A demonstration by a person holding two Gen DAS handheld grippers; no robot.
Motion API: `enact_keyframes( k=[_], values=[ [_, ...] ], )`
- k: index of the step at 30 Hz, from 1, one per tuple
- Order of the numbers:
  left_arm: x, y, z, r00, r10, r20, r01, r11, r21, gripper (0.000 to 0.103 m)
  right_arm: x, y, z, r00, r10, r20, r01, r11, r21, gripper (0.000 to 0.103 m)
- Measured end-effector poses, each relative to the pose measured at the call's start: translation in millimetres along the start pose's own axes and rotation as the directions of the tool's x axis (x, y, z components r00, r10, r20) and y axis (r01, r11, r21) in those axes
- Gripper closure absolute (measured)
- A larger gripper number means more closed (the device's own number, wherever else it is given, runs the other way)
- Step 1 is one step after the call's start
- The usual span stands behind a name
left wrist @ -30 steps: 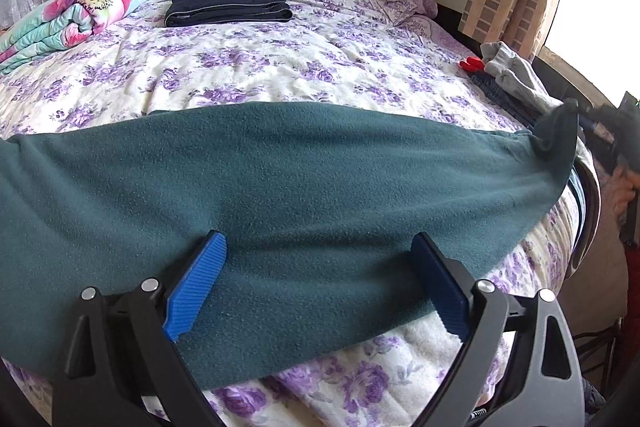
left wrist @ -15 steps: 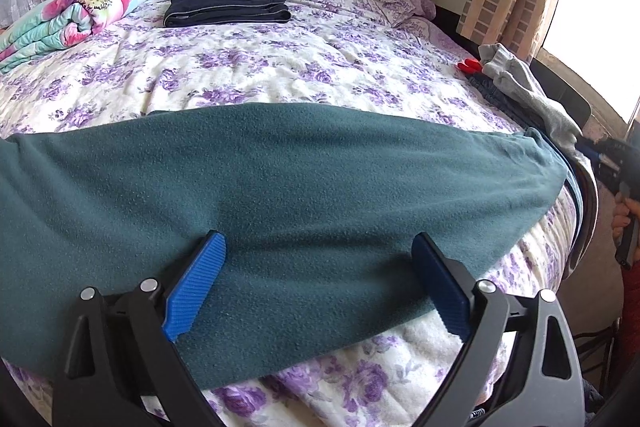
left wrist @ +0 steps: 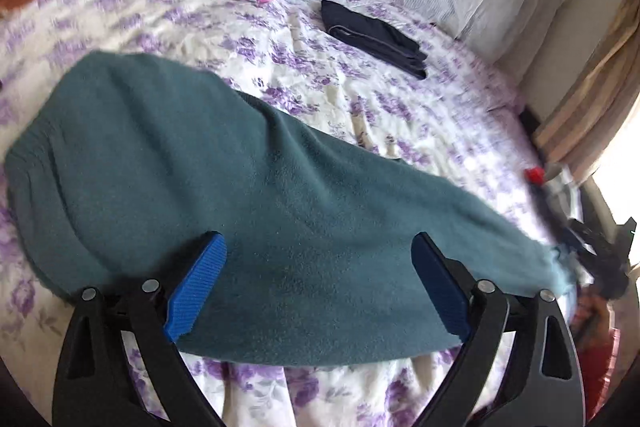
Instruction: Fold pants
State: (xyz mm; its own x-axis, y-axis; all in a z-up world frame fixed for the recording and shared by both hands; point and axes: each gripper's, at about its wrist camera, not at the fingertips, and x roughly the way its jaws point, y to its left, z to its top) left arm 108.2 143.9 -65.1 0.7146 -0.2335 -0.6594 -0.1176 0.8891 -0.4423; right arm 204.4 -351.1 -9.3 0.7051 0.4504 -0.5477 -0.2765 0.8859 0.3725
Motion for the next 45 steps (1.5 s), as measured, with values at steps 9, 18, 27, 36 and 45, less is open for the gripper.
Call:
enact_keyframes(
  k=[9, 18, 27, 36, 45],
  values=[
    [15.0, -39.1, -40.8, 0.962, 0.235, 0.140, -0.266, 0.921, 0.285, 0.010, 156.2, 171.3, 7.1, 0.754, 0.505, -0.421, -0.508, 0.854, 0.116, 0.043],
    [11.2, -31.6, -38.7, 0.979, 0.165, 0.119, -0.192, 0.944, 0.269, 0.005, 200.6, 205.5, -16.1, 0.635, 0.424, -0.646, -0.432, 0.888, 0.158, 0.036],
    [10.2, -29.8, -38.7, 0.982, 0.141, 0.127, -0.171, 0.949, 0.264, 0.005, 167.5, 191.9, -32.6, 0.630, 0.433, -0.645, -0.412, 0.890, 0.195, 0.027],
    [9.9, -28.9, -39.1, 0.982, 0.143, 0.126, -0.172, 0.949, 0.264, 0.005, 218.9, 221.1, -31.5, 0.605, 0.433, -0.669, -0.401, 0.891, 0.213, 0.019],
    [10.0, -28.8, -39.2, 0.982, 0.141, 0.127, -0.171, 0.949, 0.264, 0.005, 235.3, 223.2, -17.8, 0.589, 0.608, -0.532, -0.489, 0.792, 0.364, 0.017]
  ],
)
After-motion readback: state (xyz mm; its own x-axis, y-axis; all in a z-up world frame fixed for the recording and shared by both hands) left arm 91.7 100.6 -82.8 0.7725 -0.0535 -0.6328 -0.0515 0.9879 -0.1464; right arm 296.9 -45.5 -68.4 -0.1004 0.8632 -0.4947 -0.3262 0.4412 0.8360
